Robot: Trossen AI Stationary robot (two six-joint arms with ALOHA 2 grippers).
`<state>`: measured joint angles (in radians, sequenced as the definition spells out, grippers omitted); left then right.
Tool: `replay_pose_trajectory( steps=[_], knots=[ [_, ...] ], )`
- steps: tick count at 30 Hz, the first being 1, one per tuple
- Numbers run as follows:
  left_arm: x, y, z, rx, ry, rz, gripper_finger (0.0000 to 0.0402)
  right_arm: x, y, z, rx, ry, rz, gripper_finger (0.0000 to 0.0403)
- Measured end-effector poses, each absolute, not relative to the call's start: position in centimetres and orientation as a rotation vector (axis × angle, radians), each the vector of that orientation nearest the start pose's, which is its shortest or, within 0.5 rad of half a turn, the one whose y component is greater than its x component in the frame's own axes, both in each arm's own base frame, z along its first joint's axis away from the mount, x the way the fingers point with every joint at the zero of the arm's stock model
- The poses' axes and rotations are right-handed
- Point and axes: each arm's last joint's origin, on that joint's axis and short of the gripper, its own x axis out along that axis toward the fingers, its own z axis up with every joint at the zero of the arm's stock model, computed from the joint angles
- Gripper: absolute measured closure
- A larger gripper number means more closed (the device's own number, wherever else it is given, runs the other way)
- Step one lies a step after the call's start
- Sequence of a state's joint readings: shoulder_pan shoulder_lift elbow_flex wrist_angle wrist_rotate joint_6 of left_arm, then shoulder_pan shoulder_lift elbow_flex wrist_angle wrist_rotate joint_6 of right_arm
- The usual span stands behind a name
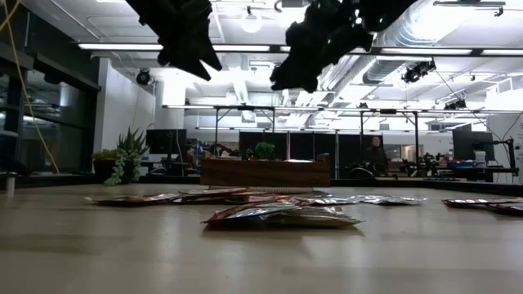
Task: Pick & Place Tea
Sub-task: Put the orange tea bag in the right section of the wooden organizer
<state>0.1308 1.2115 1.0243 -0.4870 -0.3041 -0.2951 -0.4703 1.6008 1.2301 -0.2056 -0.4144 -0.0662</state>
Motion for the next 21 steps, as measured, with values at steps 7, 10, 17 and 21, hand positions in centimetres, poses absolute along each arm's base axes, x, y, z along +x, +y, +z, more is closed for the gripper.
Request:
replay_pose_trajectory(
  steps=[7, 10, 17, 21],
  knots=[
    [24.2, 4.0, 28.9, -0.282, 0.675, 0.540, 0.0147, 32.2, -11.0, 29.5, 0.154, 0.576, 0.069, 0.0235],
    [24.0, 3.9, 28.4, -0.324, 0.684, 0.518, 0.0147, 32.2, -9.5, 29.5, 0.153, 0.608, 0.111, 0.0235],
    [23.8, 2.5, 26.0, -0.426, 0.737, 0.475, 0.0147, 32.5, -6.4, 28.3, 0.151, 0.734, 0.189, 0.0236],
    [23.6, 1.3, 24.5, -0.495, 0.751, 0.483, 0.0147, 33.1, -5.3, 27.5, 0.139, 0.762, 0.208, 0.0236]
  ],
)
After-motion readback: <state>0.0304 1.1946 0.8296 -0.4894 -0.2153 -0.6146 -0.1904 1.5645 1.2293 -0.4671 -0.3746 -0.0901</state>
